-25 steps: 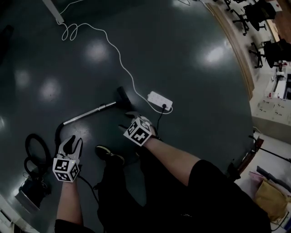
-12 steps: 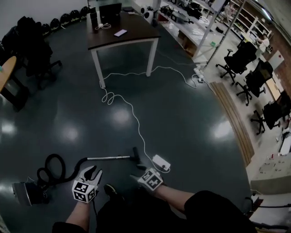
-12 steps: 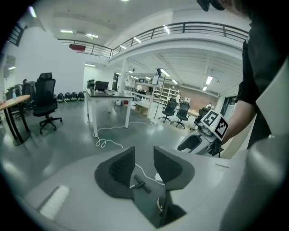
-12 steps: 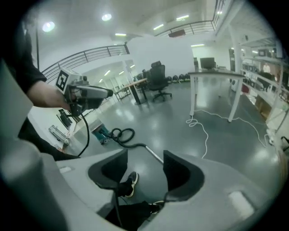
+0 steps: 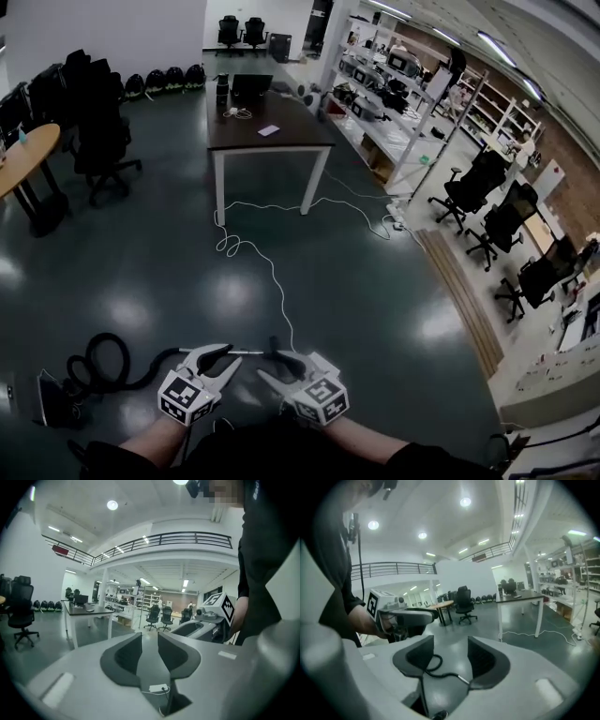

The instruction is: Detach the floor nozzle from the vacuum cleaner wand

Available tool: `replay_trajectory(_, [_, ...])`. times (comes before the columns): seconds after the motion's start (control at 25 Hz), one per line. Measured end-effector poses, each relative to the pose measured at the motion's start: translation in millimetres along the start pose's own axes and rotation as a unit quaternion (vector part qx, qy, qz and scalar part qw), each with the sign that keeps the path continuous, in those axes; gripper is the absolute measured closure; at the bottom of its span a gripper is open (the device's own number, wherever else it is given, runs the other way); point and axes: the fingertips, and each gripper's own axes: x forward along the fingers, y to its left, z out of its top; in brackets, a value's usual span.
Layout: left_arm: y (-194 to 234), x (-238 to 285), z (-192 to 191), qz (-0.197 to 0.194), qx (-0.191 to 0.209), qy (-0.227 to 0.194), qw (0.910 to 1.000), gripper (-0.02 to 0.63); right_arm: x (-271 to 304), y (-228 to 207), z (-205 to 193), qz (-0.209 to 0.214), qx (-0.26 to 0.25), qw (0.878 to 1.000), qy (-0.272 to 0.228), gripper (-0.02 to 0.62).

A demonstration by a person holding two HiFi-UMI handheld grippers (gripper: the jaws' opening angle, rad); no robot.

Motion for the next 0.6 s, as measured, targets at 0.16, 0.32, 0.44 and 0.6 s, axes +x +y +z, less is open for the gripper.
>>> replay_trajectory(0.16, [-27, -29, 28, -0.01, -0.006, -0.05, 0.9987, 0.516, -13, 48, 40, 0.038, -0.026, 0.998, -0.051, 0.44])
replay_trajectory(0.32, [-54, -42, 61, 0.004, 0.013, -0.091, 0.9958, 0.563, -37, 62, 64, 0.078, -0.059, 0.99, -0.101, 0.535])
replay_trajectory(0.44, [-70, -40, 69, 0.019, 0.026, -0.099, 0.9946, 0.604, -56, 58, 69, 0.101, -0.058, 0.986, -0.119, 0.594])
replay_trajectory(0.6, [-95, -26, 64, 0.017, 0.048, -0.093, 0.9943, 0.604, -79, 51, 83, 0.115, -0.06, 0.979, -0.16, 0.595])
